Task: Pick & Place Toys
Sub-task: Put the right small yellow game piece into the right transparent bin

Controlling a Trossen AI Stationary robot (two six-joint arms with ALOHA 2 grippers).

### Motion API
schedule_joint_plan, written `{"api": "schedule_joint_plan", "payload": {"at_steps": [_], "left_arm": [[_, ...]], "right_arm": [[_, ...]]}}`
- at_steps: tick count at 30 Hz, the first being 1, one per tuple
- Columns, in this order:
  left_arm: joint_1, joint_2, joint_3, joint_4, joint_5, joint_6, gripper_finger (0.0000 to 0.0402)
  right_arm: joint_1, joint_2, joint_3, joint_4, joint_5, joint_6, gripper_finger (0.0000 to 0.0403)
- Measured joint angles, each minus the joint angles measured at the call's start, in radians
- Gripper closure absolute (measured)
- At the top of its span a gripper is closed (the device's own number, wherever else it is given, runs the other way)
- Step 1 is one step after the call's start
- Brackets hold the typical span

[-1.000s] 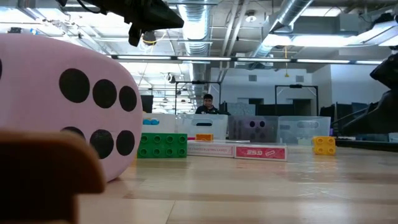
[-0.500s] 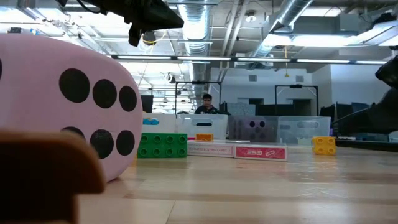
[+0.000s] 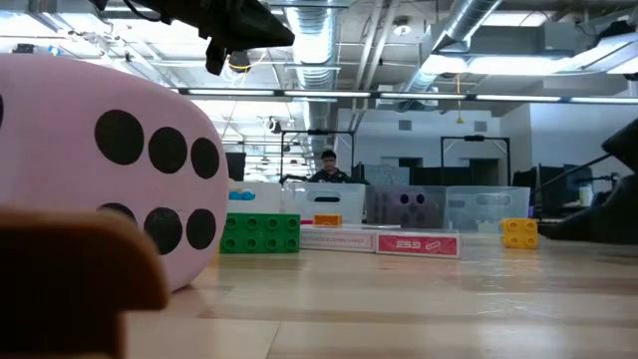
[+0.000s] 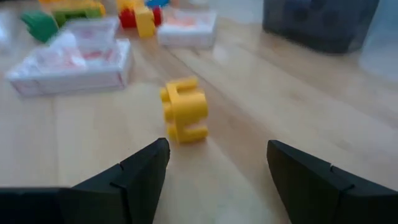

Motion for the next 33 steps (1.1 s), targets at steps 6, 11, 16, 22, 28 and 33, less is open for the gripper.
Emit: {"api": "schedule_joint_plan", "payload": {"at_steps": [6,11,16,22,28,33], "left_arm": [[0.0,0.0,0.0,0.0,-0.003,0.0,0.0402],[0.0,0.0,0.0,0.0,-0.003,0.0,0.0402],[0.0,0.0,0.0,0.0,-0.003,0.0,0.0402],[0.0,0.0,0.0,0.0,-0.003,0.0,0.0402],[0.0,0.0,0.0,0.0,-0.002,0.0,0.0402],[0.0,0.0,0.0,0.001,-0.002,0.0,0.0402]], "right_arm": [[-0.039,0.103,0.032,0.06,0.004,-0.008,0.0133],[-0.086,0.074,0.03,0.098,-0.026,-0.08,0.0133],[-0.115,0.041,0.031,0.118,-0.067,-0.149,0.0133],[-0.118,0.041,0.031,0.173,-0.091,-0.203,0.0133],[-0.119,0.042,0.032,0.205,-0.102,-0.227,0.0133],[-0.172,0.042,0.052,0.296,-0.151,-0.311,0.0133]]}}
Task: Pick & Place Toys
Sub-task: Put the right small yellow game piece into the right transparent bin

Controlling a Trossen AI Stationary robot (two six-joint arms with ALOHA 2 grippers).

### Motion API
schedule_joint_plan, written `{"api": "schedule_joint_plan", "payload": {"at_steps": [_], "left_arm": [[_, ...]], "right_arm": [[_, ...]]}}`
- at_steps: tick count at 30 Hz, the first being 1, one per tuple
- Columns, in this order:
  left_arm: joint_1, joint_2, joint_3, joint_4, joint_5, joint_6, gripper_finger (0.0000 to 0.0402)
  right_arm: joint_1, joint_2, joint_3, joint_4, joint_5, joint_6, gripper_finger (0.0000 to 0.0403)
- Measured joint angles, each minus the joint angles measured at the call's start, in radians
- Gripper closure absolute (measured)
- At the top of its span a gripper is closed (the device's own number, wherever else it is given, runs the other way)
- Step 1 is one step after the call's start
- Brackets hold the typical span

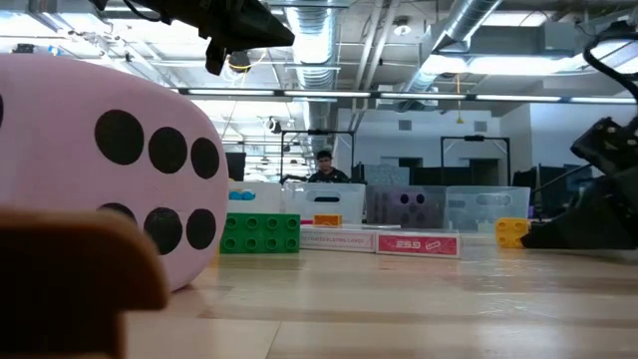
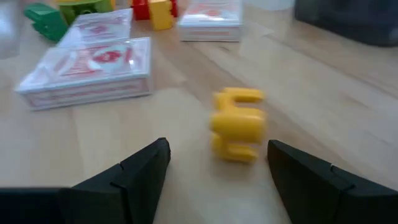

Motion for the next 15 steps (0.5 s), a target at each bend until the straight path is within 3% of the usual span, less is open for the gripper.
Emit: {"api": "schedule_joint_plan", "payload": {"at_steps": [8,15], "left_arm": [[0.0,0.0,0.0,0.0,0.0,0.0,0.0402],[0.0,0.0,0.0,-0.001,0.003,0.0,0.0402]], "right_arm": [[-0.15,-0.002,0.044,0.002,-0.077,-0.122,0.0133],[-0.189,-0.003,0.044,-0.019,-0.083,-0.107,0.015]]}}
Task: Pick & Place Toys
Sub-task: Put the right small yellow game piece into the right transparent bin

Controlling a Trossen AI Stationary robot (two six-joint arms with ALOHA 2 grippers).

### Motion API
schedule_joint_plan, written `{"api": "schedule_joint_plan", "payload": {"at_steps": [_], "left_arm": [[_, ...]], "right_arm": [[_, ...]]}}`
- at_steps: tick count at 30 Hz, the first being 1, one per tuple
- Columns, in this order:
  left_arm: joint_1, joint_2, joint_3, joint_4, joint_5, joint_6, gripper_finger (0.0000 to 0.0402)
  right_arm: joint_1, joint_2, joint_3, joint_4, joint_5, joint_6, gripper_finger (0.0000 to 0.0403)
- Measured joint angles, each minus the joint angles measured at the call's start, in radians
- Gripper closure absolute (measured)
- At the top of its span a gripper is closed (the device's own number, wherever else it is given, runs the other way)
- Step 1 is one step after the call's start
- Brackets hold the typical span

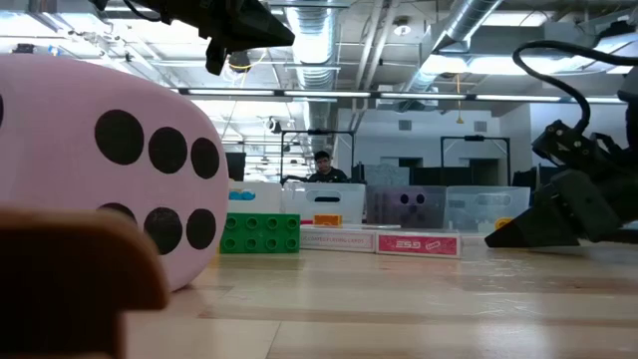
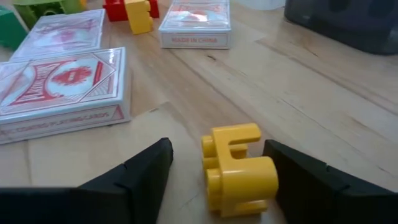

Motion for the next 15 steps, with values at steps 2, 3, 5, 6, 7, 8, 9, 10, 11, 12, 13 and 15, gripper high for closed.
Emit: {"api": "schedule_joint_plan", "payload": {"at_steps": [2,3,5,6,7,8,9,10,11,12,13,15], "left_arm": [[0.0,0.0,0.0,-0.002,0.0,0.0,0.0402],[0.0,0.0,0.0,-0.005,0.0,0.0,0.0402],[0.0,0.0,0.0,-0.006,0.0,0.0,0.0402],[0.0,0.0,0.0,-0.006,0.0,0.0,0.0402],[0.0,0.0,0.0,-0.006,0.0,0.0,0.0402],[0.0,0.0,0.0,-0.006,0.0,0.0,0.0402],[0.0,0.0,0.0,-0.007,0.0,0.0,0.0402],[0.0,0.0,0.0,-0.006,-0.001,0.0,0.0402],[0.0,0.0,0.0,-0.007,-0.001,0.0,0.0402],[0.0,0.0,0.0,-0.007,-0.001,0.0,0.0402],[0.0,0.0,0.0,-0.007,-0.001,0.0,0.0402],[0.0,0.0,0.0,-0.007,-0.002,0.0,0.0402]], "right_arm": [[-0.002,0.0,-0.001,-0.004,0.003,0.0,0.0173],[-0.002,0.0,-0.002,-0.005,0.005,0.001,0.0188],[-0.004,0.0,-0.002,-0.005,0.012,0.017,0.0224],[-0.006,0.001,-0.003,-0.005,0.017,0.03,0.0244],[-0.01,0.0,-0.003,-0.004,0.021,0.041,0.0266],[-0.015,0.0,-0.004,0.005,0.023,0.044,0.0286],[-0.02,-0.006,-0.005,0.013,0.021,0.043,0.0304],[-0.026,-0.014,-0.005,0.022,0.014,0.037,0.0316],[-0.034,-0.025,-0.005,0.034,0.01,0.023,0.0313],[-0.04,-0.043,-0.007,0.056,0.025,-0.001,0.0313],[-0.05,-0.065,-0.006,0.087,0.039,-0.029,0.0313],[-0.075,-0.117,-0.004,0.146,0.066,-0.099,0.0313]]}}
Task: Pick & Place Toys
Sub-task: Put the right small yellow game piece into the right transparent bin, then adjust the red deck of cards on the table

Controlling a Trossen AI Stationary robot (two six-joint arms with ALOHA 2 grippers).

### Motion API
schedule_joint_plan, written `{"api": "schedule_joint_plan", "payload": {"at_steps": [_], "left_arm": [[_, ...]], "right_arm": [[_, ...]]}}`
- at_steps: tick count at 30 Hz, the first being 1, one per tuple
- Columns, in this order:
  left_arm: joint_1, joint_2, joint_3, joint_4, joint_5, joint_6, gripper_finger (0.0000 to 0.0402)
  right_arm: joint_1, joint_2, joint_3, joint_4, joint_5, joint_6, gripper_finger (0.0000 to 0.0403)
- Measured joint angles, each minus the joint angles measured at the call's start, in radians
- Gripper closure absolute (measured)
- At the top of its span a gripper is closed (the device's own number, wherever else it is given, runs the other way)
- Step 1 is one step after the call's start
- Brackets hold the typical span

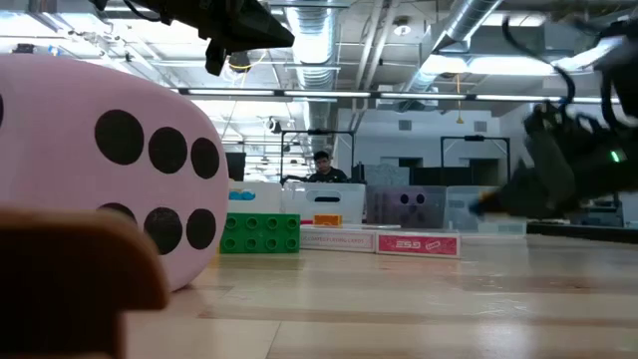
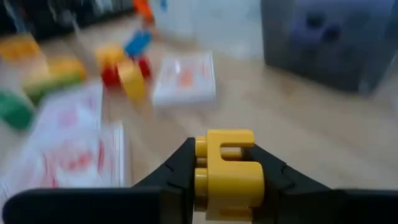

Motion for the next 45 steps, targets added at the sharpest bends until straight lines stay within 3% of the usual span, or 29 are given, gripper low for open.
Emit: {"api": "schedule_joint_plan", "payload": {"at_steps": [4,10,15,23,28,34,37,39,41,45], "left_arm": [[0.0,0.0,0.0,0.0,-0.003,0.0,0.0402],[0.021,0.0,0.0,0.0,-0.003,0.0,0.0402],[0.045,0.0,0.0,-0.002,-0.003,0.0,0.0402],[0.045,0.0,0.0,-0.005,-0.002,0.0,0.0402],[0.045,0.0,0.0,-0.005,-0.002,0.0,0.0402],[0.045,0.0,0.0,-0.006,-0.002,0.026,0.0402],[0.045,0.0,0.0,-0.009,-0.002,0.043,0.0402],[0.045,0.0,0.0,-0.009,-0.002,0.043,0.0402],[0.045,0.0,0.0,-0.009,-0.001,0.043,0.0402],[0.045,0.0,0.0,-0.009,-0.001,0.043,0.0402]], "right_arm": [[-0.095,-0.142,0.0,0.054,0.042,-0.171,0.0307],[-0.333,-0.375,0.0,0.03,0.063,-0.442,0.0296],[-0.549,-0.51,0.0,0.022,-0.015,-0.639,0.0311],[-0.857,-0.55,0.0,-0.096,-0.277,-0.538,0.0276],[-0.963,-0.522,0.0,-0.088,-0.473,-0.411,0.0248],[-0.977,-0.525,0.0,-0.044,-0.625,-0.366,0.0211],[-0.937,-0.525,0.001,-0.023,-0.78,-0.355,0.0199],[-0.873,-0.523,0.001,-0.016,-0.893,-0.362,0.0196],[-0.775,-0.521,0.001,-0.018,-0.939,-0.375,0.0195],[-0.529,-0.521,0.001,-0.029,-0.855,-0.408,0.0201]]}}
